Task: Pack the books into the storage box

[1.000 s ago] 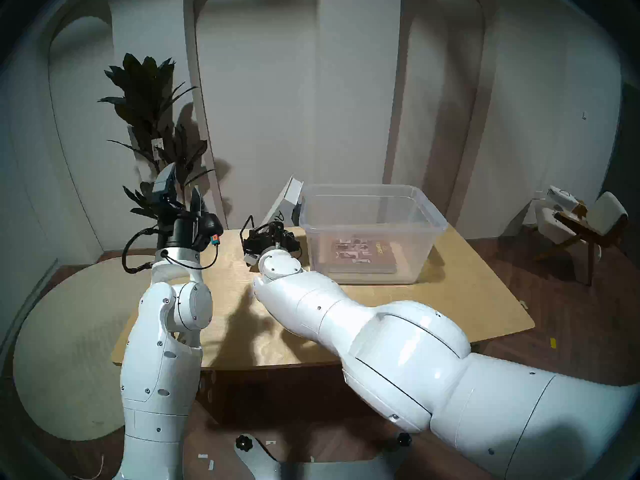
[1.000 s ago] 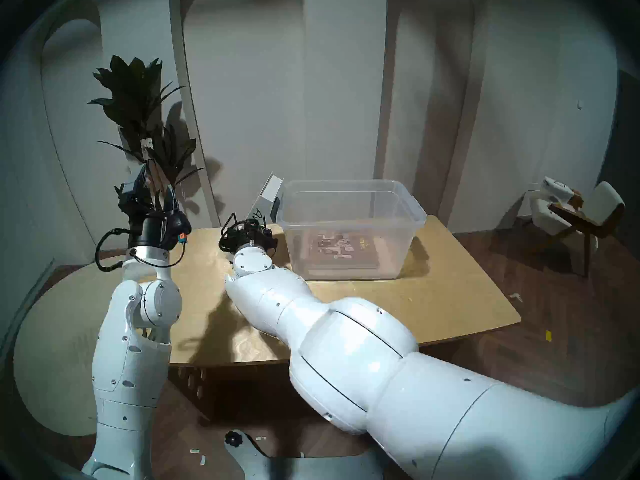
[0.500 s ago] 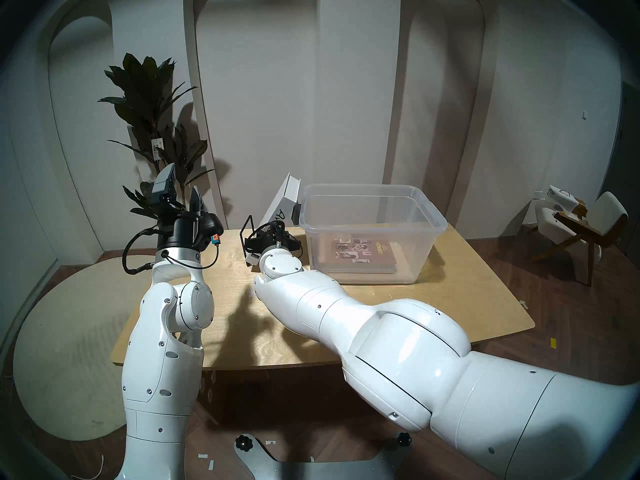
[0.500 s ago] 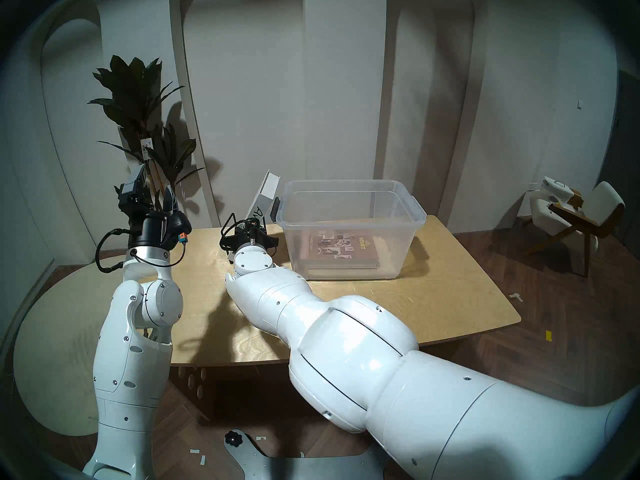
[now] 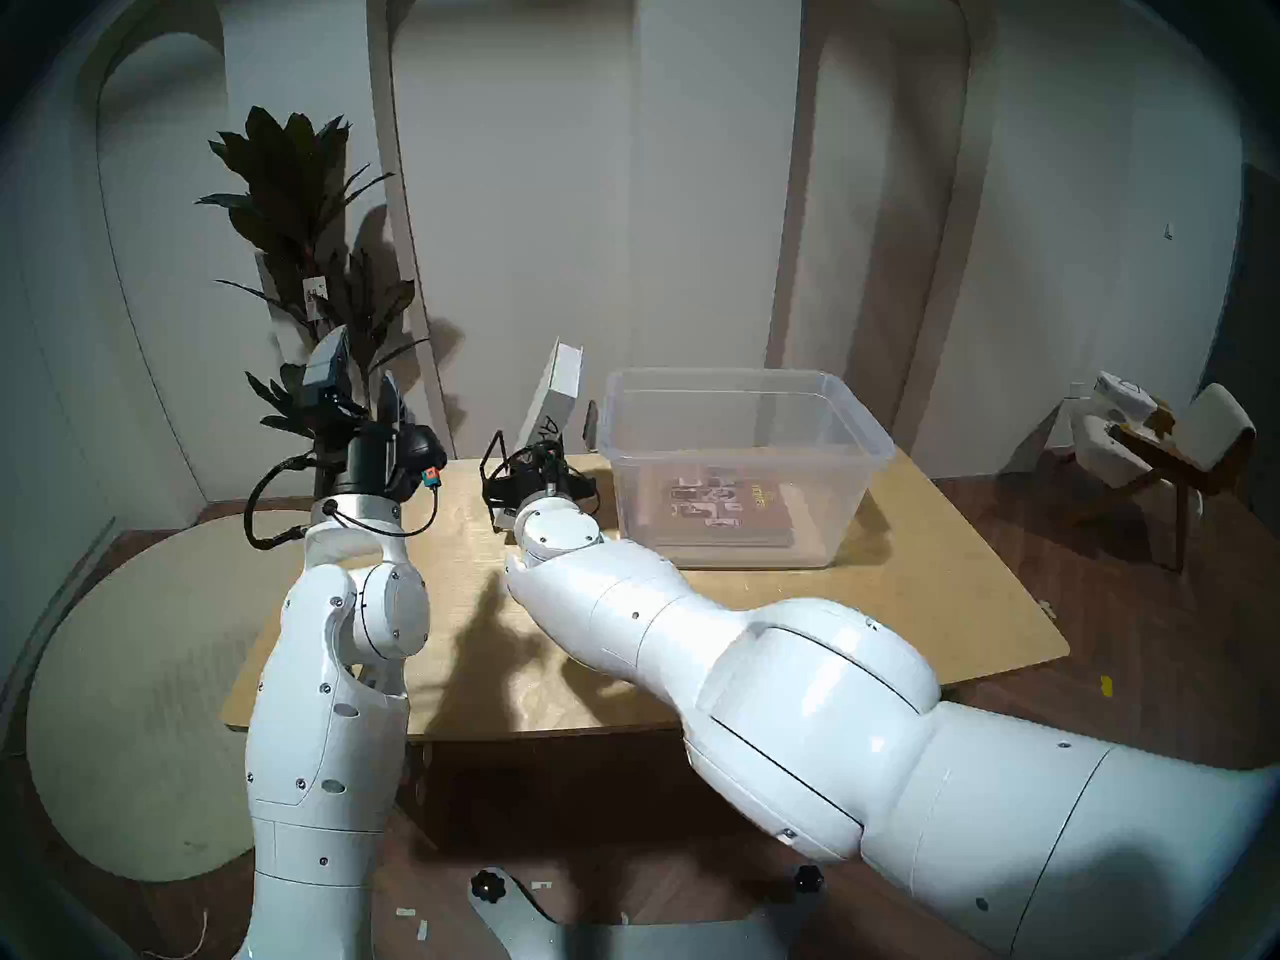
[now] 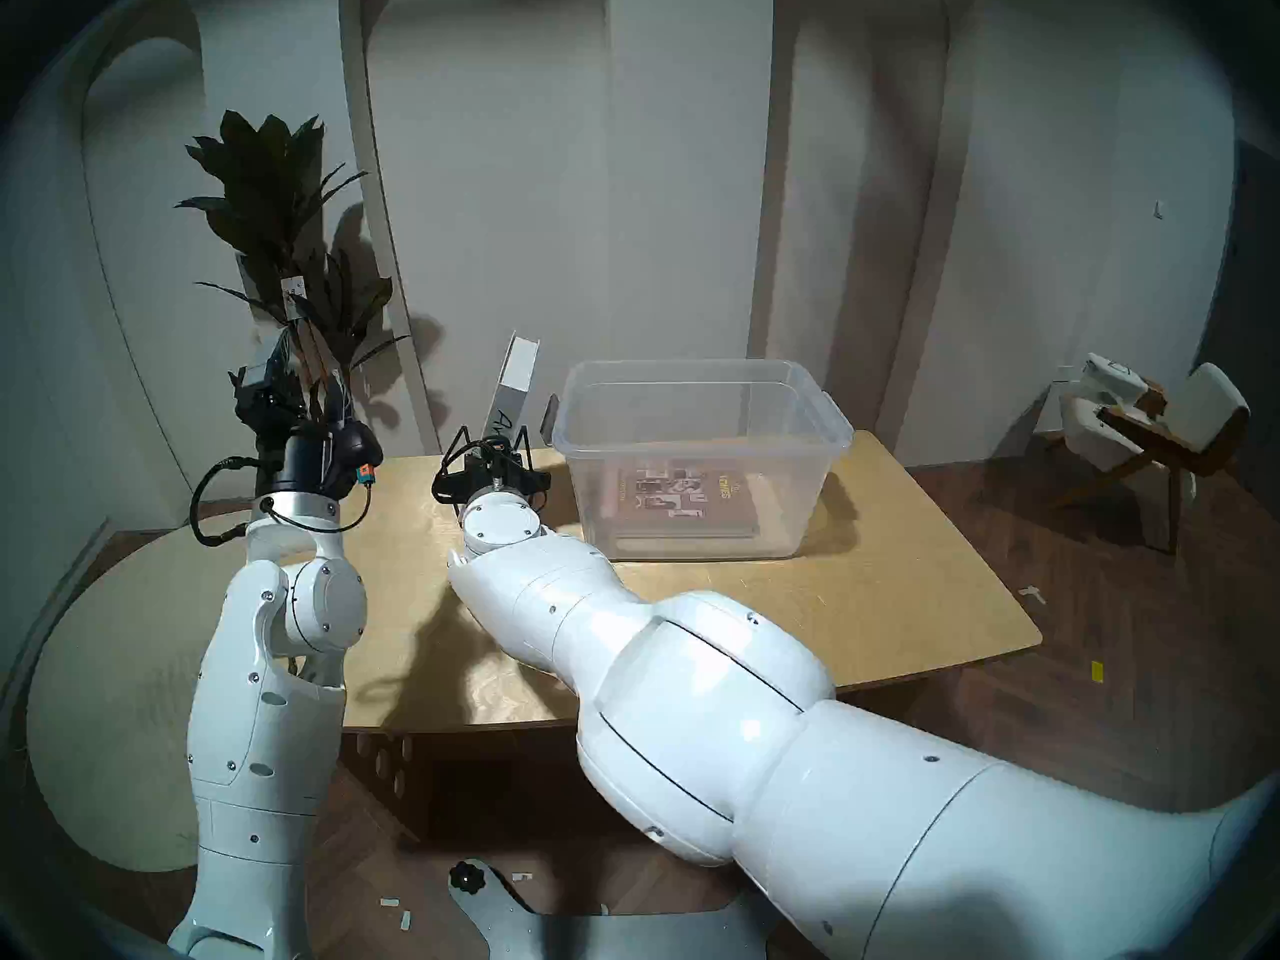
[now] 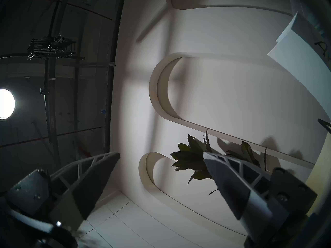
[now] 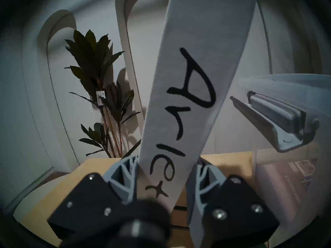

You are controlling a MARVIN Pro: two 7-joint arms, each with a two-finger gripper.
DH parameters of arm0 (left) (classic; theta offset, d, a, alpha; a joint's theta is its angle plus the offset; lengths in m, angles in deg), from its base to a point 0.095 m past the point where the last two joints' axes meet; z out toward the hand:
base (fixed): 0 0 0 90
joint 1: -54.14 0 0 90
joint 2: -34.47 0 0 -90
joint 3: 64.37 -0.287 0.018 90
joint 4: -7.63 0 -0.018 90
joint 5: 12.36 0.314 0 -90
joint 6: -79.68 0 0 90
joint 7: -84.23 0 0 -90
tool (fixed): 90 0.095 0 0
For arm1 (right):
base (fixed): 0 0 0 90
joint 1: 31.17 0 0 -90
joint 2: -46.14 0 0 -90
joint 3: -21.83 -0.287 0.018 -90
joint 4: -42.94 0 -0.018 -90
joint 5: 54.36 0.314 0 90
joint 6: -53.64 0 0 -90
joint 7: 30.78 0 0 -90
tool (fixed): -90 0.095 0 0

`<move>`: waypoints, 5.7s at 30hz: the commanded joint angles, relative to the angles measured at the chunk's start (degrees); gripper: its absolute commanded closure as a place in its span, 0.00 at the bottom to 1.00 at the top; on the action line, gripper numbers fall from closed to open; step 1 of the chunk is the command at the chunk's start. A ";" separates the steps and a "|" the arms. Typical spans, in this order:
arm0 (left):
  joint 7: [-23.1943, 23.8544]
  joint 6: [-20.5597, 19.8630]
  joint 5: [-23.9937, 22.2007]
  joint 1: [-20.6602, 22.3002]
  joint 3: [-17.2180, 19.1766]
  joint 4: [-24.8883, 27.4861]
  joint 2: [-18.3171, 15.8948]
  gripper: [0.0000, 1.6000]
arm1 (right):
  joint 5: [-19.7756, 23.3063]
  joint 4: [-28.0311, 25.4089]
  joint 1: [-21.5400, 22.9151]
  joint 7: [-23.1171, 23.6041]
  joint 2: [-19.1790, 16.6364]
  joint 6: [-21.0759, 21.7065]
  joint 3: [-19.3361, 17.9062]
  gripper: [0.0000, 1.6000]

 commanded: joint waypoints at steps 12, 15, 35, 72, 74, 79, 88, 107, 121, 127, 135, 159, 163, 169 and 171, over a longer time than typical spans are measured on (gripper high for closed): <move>0.40 0.59 0.01 0.02 0.69 2.20 -1.18 0.00 | -3.11 -1.59 2.54 0.77 0.68 -2.20 4.49 1.00; 0.55 0.88 -0.02 -0.12 0.90 2.37 -1.36 0.00 | -3.37 -1.88 2.80 0.69 0.68 -2.74 4.91 1.00; 2.42 2.56 -0.89 -0.67 3.09 4.03 -2.28 0.00 | -2.18 -5.30 3.88 -0.02 0.68 -11.26 3.62 1.00; 4.57 1.27 -1.09 -0.71 0.59 4.51 -0.52 0.00 | 13.41 -24.27 -2.59 5.40 -4.40 -32.57 -11.36 1.00; 4.57 1.12 -1.01 -0.71 0.52 4.48 -0.50 0.00 | 13.55 -25.61 -3.66 5.44 -5.25 -33.33 -11.59 1.00; 4.54 0.77 -0.79 -0.73 0.38 4.41 -0.42 0.00 | 14.35 -29.74 -6.53 5.56 -7.36 -33.80 -12.11 1.00; 4.51 0.27 -0.49 -0.76 0.22 4.29 -0.26 0.00 | 14.48 -34.39 -9.47 6.83 -9.08 -35.16 -11.66 1.00; 4.42 -0.74 0.13 -0.74 0.00 3.98 0.00 0.00 | 18.57 -48.85 -15.63 6.50 -11.88 -35.98 -13.06 1.00; 4.35 -1.28 0.45 -0.71 -0.16 3.93 0.02 0.00 | 23.51 -57.95 -20.47 3.06 -14.88 -33.32 -14.80 1.00; 4.31 -1.50 0.57 -0.69 -0.23 3.92 0.01 0.00 | 25.19 -61.99 -21.94 1.10 -17.76 -30.42 -15.37 1.00; 4.29 -1.68 0.70 -0.70 -0.31 3.86 0.00 0.00 | 26.53 -67.76 -22.15 -0.88 -22.34 -24.80 -16.00 1.00; 4.16 -1.73 0.97 -0.61 -0.43 3.90 -0.11 0.00 | 30.44 -78.03 -23.31 -6.30 -37.69 -1.58 -17.55 1.00; 4.13 -1.73 0.99 -0.60 -0.43 3.92 -0.14 0.00 | 31.95 -79.79 -24.38 -7.62 -40.92 3.08 -18.27 1.00; 4.09 -1.70 1.01 -0.58 -0.44 3.93 -0.18 0.00 | 34.12 -83.49 -25.81 -9.25 -45.23 9.64 -20.15 1.00; 4.07 -1.69 1.01 -0.57 -0.44 3.95 -0.19 0.00 | 35.06 -84.87 -26.49 -9.80 -46.83 11.87 -20.88 1.00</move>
